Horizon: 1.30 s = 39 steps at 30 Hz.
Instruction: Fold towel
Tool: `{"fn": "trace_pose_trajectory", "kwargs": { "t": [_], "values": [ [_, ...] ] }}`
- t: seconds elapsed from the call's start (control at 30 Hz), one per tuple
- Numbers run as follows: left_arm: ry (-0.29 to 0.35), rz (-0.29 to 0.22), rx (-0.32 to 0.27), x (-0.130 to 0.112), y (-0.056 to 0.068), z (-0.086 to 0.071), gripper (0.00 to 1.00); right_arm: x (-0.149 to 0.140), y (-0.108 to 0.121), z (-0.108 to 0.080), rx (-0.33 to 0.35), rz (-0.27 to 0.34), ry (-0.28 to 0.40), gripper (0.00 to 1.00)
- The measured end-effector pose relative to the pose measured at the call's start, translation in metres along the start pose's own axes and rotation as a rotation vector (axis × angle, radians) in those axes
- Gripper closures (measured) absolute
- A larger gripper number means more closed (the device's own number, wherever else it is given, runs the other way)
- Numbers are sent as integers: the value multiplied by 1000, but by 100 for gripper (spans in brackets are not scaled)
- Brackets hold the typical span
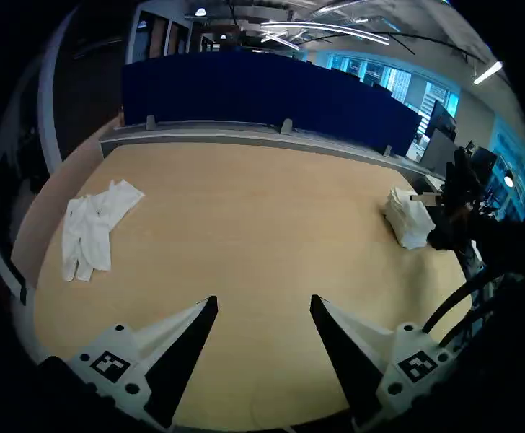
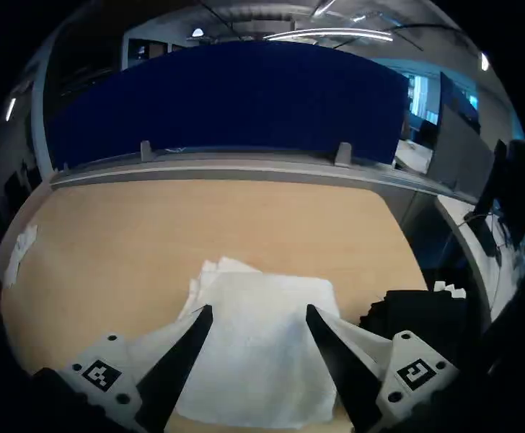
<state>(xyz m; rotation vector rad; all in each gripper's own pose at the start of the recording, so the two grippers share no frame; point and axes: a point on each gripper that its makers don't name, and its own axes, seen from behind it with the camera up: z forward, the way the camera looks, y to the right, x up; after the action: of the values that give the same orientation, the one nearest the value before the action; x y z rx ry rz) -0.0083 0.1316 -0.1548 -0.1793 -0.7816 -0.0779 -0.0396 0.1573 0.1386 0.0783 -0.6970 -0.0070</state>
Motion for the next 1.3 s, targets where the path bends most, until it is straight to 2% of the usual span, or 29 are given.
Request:
{"fn": "trace_pose_trajectory", "kwargs": {
  "t": [0.17, 0.33, 0.47, 0.57, 0.7, 0.9, 1.3],
  "values": [
    [-3, -10, 19, -2, -4, -2, 5, -1, 1, 18, -4, 12, -17, 0],
    [-3, -17, 33, -3, -8, -3, 4, -8, 2, 27, -9, 15, -32, 0],
    [-3, -19, 39, -4, -9, -4, 5, -9, 3, 28, -10, 15, -32, 0],
    [-2, -17, 36, -3, -9, -3, 5, -4, 3, 22, -12, 17, -17, 0],
    [9, -13, 33, 1, -11, 1, 5, 9, -5, 0, -10, 17, 29, 0],
    [41, -21, 18, 11, -16, 4, 4, 17, -25, -46, -23, 1, 92, 0],
    [110, -30, -26, 25, -30, 9, 4, -10, -99, -150, -25, -28, 161, 0]
  ]
}}
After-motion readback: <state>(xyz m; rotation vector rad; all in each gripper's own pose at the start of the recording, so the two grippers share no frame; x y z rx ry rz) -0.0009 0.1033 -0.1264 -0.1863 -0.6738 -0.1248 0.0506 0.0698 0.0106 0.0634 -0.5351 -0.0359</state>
